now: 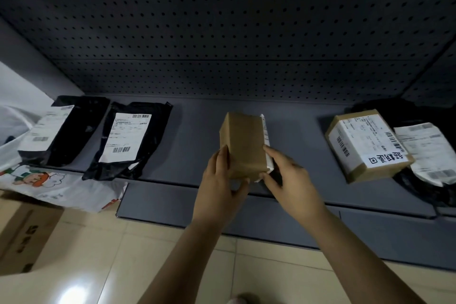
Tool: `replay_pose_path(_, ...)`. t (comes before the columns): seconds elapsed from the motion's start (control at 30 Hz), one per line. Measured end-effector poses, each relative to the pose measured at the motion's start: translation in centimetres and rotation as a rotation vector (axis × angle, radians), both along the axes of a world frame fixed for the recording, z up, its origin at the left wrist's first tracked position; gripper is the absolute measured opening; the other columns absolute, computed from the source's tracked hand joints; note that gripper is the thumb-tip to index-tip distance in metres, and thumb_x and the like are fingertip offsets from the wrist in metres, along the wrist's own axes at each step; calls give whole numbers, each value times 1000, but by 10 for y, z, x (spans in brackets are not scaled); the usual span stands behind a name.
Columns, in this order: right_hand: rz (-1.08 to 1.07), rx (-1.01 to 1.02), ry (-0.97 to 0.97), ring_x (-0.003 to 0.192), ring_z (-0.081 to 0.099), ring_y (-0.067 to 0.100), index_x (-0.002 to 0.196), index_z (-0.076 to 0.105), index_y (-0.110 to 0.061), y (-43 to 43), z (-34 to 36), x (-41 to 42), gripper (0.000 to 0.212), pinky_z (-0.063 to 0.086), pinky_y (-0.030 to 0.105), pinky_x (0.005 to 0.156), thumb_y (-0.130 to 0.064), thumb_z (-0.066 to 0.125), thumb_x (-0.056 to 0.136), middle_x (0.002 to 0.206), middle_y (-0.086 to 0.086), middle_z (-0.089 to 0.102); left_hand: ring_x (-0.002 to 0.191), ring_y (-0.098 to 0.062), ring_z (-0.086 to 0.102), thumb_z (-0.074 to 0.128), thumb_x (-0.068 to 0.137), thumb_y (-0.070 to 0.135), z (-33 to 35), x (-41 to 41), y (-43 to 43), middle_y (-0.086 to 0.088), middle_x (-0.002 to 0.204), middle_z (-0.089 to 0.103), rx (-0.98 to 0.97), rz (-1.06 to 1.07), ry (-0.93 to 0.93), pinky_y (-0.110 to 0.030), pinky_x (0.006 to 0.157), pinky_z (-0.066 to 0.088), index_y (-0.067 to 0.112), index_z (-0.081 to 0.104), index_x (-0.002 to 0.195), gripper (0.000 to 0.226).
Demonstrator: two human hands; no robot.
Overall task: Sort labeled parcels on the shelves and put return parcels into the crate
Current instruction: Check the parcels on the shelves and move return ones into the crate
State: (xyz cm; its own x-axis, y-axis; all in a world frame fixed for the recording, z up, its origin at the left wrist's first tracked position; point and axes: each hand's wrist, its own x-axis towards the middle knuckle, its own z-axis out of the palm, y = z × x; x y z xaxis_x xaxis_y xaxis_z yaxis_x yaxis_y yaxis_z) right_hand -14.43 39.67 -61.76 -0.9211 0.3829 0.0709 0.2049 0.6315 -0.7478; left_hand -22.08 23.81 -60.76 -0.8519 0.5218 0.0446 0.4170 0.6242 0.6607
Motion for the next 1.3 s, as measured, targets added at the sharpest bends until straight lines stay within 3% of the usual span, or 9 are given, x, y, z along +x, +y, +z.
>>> replay_pose_path(0.17,-22,-41,-18,116,59,15,146,39,-27,-3,-2,-1,61,51,34,96,-23,65,91,134,-2,58,118,-16,52,67,88,31,-3,0,-8,1,148,32,4,13,-93,-22,78,48,29,6,154,89)
replay_pose_path(0.33,-55,-109,13,107,64,8,135,53,-23,-3,1,-4,52,52,30,96,-18,71,87,118,-7,68,95,-2,49,62,92,31,-8,-4,-13,3,148,30,-43,-71,-47,-3,59,39,40,14,151,77)
replay_pose_path(0.43,-82,-235,-3,108,62,7,133,55,-24,-3,-2,-7,56,50,28,97,-17,76,82,117,-11,65,99,-6,52,65,90,30,-8,-8,-20,4,145,32,-29,-61,-39,-4,63,40,36,22,150,73)
replay_pose_path(0.57,-91,-445,-62,104,60,-4,136,51,-26,-5,-3,-15,65,50,20,95,-14,79,79,115,-24,59,103,-13,56,71,85,26,-4,-16,-33,3,144,33,-2,-6,-2,-19,72,51,28,38,143,67)
replay_pose_path(0.77,-12,-547,21,106,64,1,130,56,-27,-25,4,-25,55,51,24,95,-8,75,82,115,-9,68,126,-16,45,77,79,24,-3,-27,-46,0,147,34,41,19,35,-19,88,45,17,39,142,74)
replay_pose_path(0.83,1,-516,55,106,64,3,127,59,-26,-31,5,-27,50,51,22,94,-9,74,83,116,-7,68,129,-10,42,77,79,22,-2,-25,-44,3,147,36,89,33,-12,-11,92,40,21,34,147,81)
replay_pose_path(0.93,-13,-486,94,102,65,4,122,63,-25,-35,8,-27,46,52,20,91,-7,75,82,114,-6,68,120,2,42,79,76,17,-5,-21,-40,11,137,41,164,66,-75,4,83,34,23,35,145,81)
replay_pose_path(1.13,-20,-613,74,103,65,5,126,57,-24,-30,11,-27,52,51,18,88,-10,77,80,115,-8,68,120,0,51,78,78,23,-20,-23,-40,8,139,47,195,109,-158,-16,88,49,23,34,145,80)
replay_pose_path(1.3,-73,-780,-29,102,65,0,117,61,-29,-30,10,-41,25,49,20,90,-26,62,93,104,-14,72,120,-2,54,76,80,25,-22,-27,-37,6,144,44,207,92,-230,-24,90,54,26,23,151,89)
